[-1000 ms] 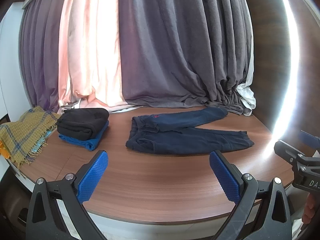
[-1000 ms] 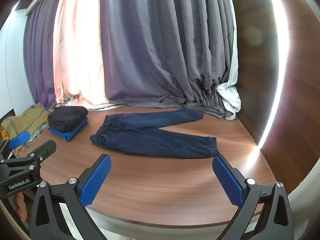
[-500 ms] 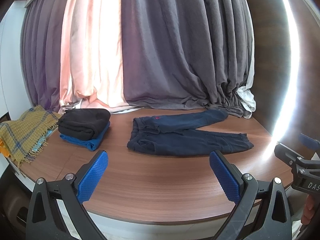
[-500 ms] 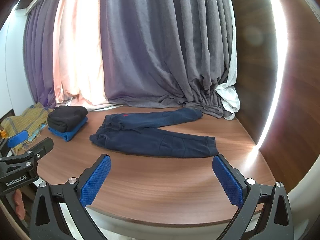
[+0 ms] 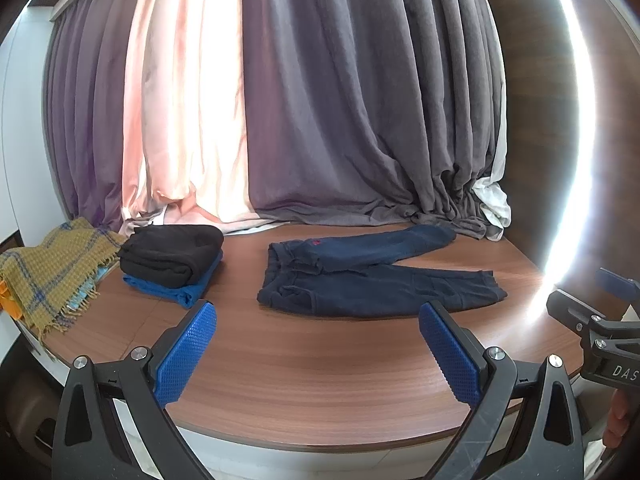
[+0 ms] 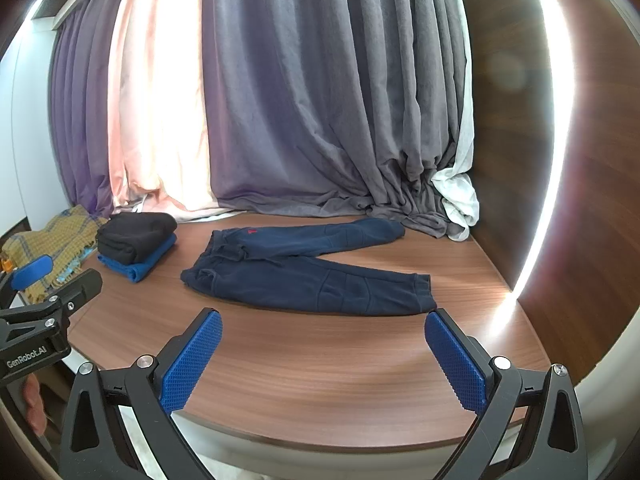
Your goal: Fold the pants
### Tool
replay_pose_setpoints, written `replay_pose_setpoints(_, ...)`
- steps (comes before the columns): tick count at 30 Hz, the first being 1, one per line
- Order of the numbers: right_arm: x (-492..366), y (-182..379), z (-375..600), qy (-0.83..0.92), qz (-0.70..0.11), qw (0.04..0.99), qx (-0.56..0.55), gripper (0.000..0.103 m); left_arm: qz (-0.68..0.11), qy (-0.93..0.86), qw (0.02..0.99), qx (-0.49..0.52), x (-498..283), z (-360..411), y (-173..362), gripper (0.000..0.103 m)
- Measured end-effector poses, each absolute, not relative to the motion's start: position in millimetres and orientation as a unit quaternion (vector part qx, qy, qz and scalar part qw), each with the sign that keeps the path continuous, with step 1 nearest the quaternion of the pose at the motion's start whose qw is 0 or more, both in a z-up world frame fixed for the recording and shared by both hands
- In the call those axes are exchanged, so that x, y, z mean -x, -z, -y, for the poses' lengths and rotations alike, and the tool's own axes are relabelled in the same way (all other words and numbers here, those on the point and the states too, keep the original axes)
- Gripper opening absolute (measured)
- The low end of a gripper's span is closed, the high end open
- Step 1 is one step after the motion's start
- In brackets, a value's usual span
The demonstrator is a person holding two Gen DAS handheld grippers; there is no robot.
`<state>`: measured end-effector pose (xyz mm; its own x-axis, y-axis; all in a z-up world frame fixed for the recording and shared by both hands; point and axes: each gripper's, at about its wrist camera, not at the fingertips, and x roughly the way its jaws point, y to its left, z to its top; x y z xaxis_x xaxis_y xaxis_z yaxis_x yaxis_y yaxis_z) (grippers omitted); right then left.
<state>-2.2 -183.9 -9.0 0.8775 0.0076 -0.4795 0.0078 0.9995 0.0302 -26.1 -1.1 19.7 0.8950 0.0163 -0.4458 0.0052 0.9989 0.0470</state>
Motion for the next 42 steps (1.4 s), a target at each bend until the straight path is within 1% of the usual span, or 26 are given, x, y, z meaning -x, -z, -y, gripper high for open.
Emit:
replay_pose_setpoints(29,4.6,8.7,184.4,0.002,-0.244,0.970,-0.015,0.103,-0.214,-0.002,0.976,-0.027,27.8,1.9,-23.1,0.103)
replay_pose_setpoints(42,-22.2,12.7,168.5,0.005,-0.263,0.965,-0.015,0.103,-0.241,-0.002,0.970,-0.027,-2.5,-19.2,-14.0,0.103)
